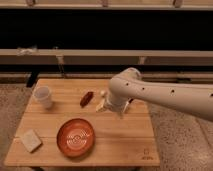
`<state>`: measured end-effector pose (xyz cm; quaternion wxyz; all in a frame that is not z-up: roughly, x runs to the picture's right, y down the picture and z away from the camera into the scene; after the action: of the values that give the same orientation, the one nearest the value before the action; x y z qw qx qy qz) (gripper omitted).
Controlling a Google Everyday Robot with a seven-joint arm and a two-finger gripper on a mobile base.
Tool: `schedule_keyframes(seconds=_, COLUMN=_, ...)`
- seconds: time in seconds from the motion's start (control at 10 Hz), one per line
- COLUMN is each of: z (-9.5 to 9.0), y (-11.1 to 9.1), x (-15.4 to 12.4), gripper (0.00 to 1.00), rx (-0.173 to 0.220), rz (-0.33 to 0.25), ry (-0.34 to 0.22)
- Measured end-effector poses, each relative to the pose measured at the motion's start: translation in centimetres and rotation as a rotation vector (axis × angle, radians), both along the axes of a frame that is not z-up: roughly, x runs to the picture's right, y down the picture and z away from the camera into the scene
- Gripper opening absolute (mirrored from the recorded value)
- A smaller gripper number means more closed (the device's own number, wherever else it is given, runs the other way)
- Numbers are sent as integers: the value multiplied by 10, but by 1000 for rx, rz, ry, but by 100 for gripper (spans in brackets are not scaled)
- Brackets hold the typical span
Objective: Place the eraser in the ceramic cup
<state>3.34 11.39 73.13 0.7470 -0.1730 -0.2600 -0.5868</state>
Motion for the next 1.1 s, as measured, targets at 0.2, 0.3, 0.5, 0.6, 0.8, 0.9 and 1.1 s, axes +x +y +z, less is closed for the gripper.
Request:
schedule_keyframes(seconds=0.2, z=34, y=-26, x=32, gripper=80, rx=13, rz=-2, ry=83)
schedule_keyframes(seconds=0.3, z=49, y=-36, x=46, gripper=80, rx=18, rz=-2, ry=120)
schedule_keyframes(seconds=0.5, z=85, y=-57, x=77, gripper=80, rx=28, rz=4, ry=197)
schedule_keyframes(seconds=0.6, z=102, y=-66, x=89, gripper=80, rx=31, rz=8, ry=228)
schedule_keyframes(seconds=0.8, z=151, y=-89, x=126, gripper=80, rx=41, rz=30, ry=314)
schedule_keyframes(seconds=0.9, z=166, y=-96, x=136, gripper=80, rx=43, rz=40, ry=338)
schedule_keyframes(seconds=1.1, z=206, y=-108, x=161, gripper=80, rx=40, rz=75, ry=398)
